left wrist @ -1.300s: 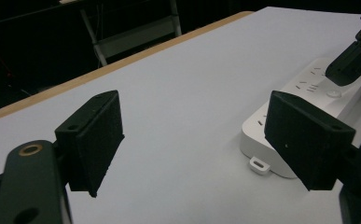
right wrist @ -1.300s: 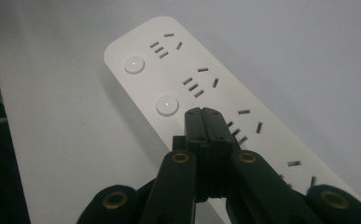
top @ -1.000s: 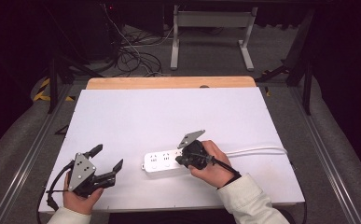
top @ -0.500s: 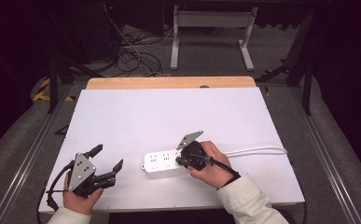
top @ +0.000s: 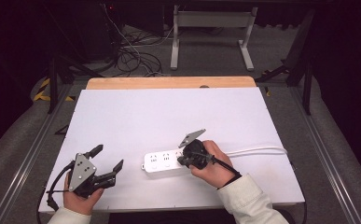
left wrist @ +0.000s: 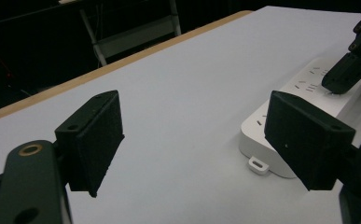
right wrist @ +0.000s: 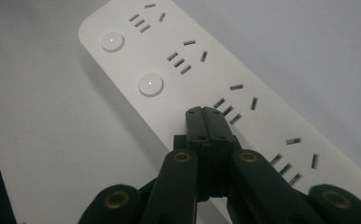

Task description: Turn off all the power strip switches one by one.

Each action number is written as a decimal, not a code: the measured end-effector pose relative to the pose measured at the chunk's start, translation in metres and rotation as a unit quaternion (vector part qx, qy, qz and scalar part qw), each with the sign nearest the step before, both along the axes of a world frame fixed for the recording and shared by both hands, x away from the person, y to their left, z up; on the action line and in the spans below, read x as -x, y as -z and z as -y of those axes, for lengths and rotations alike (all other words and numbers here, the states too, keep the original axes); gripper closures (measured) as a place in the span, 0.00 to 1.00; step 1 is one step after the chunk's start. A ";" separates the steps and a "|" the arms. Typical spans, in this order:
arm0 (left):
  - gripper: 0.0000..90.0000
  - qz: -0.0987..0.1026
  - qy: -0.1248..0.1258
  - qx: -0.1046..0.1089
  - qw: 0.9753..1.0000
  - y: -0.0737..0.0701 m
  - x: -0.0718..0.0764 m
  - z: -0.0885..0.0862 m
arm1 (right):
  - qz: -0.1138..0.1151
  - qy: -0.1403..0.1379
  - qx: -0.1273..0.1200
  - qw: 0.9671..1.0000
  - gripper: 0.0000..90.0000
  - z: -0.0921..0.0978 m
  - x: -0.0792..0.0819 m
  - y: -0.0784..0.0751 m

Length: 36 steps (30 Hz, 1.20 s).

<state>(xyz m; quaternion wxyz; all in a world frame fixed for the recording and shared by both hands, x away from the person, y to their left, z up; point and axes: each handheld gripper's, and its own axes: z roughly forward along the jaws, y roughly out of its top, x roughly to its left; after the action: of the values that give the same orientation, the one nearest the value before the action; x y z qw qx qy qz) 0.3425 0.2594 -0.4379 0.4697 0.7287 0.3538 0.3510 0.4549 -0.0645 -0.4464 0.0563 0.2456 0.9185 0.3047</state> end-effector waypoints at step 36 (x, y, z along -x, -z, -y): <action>0.22 -0.002 -0.001 -0.002 1.000 0.001 -0.002 0.000 | 0.039 -0.033 -0.069 0.996 1.00 -0.020 0.010 -0.011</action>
<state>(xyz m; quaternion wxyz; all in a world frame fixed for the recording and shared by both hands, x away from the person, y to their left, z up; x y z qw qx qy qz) 0.3441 0.2598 -0.4385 0.4669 0.7302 0.3547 0.3507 0.4453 -0.0441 -0.4357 0.0650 0.2063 0.9000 0.3786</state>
